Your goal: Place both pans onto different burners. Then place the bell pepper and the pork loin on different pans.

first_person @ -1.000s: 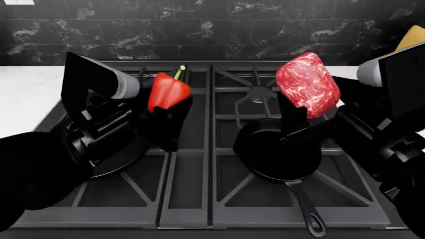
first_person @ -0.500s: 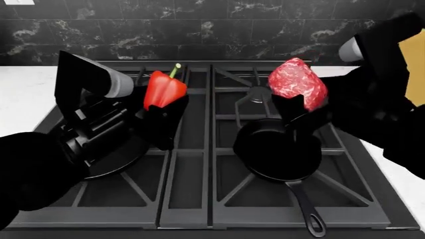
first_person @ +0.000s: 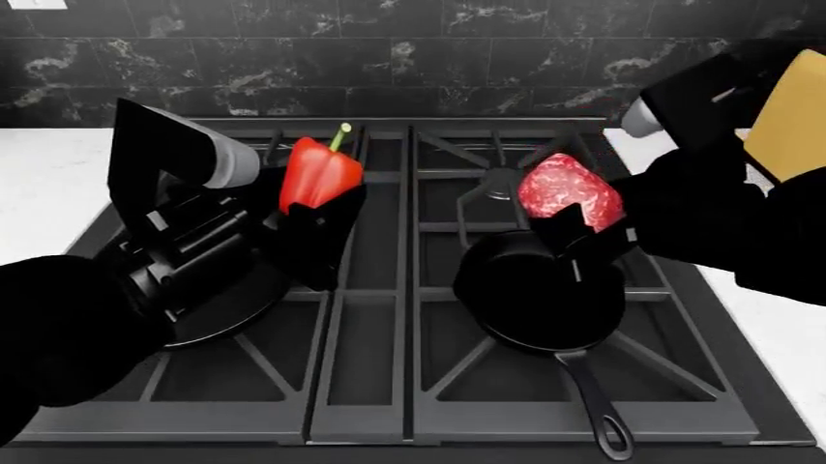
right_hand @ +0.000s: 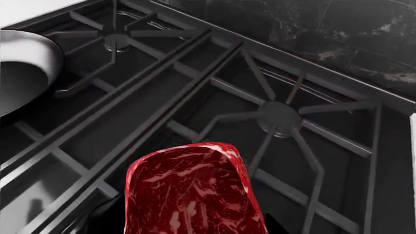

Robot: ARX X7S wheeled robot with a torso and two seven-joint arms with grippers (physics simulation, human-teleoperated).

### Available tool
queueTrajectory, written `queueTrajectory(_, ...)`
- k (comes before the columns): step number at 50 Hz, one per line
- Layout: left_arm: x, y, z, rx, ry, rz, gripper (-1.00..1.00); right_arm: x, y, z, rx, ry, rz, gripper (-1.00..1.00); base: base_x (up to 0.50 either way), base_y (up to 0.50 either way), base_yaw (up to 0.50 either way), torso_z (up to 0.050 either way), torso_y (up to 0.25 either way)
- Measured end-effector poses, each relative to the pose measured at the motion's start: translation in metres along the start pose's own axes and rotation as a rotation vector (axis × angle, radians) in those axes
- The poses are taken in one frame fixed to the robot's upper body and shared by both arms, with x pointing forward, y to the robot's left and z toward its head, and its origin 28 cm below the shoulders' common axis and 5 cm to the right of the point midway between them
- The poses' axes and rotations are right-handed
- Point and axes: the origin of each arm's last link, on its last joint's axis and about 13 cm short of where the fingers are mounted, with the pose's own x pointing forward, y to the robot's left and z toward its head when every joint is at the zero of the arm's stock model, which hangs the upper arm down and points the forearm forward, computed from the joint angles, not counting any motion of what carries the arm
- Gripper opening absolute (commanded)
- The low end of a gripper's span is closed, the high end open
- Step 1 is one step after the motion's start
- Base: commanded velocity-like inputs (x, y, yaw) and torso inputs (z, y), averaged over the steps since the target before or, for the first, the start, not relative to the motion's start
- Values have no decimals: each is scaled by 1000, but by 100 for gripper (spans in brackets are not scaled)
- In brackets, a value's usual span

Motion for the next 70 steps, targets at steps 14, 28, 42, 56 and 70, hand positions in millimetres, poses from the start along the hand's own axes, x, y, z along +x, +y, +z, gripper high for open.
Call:
queueTrajectory(14, 2, 2, -2, -6, 5, 2, -100, 10, -5, -6, -12, 93, 33, -100, 0, 0, 0, 1, 1)
queueTrajectory(28, 3, 1, -1, -5, 7, 3, -100, 15, -6, -14, -20, 154, 55, -100, 0, 0, 0, 1, 1)
queueTrajectory(42, 3, 2, -2, -9, 9, 3, -100, 19, -7, -16, -32, 190, 66, -100, 0, 0, 0, 1, 1)
queueTrajectory(56, 3, 3, -3, -12, 10, 4, -100, 17, -7, -13, -60, 191, 59, 100, 0, 0, 0, 1, 1)
queueTrajectory(70, 3, 3, -3, -15, 11, 5, -100, 12, -8, -6, -86, 157, 42, 100, 0, 0, 0, 0, 1)
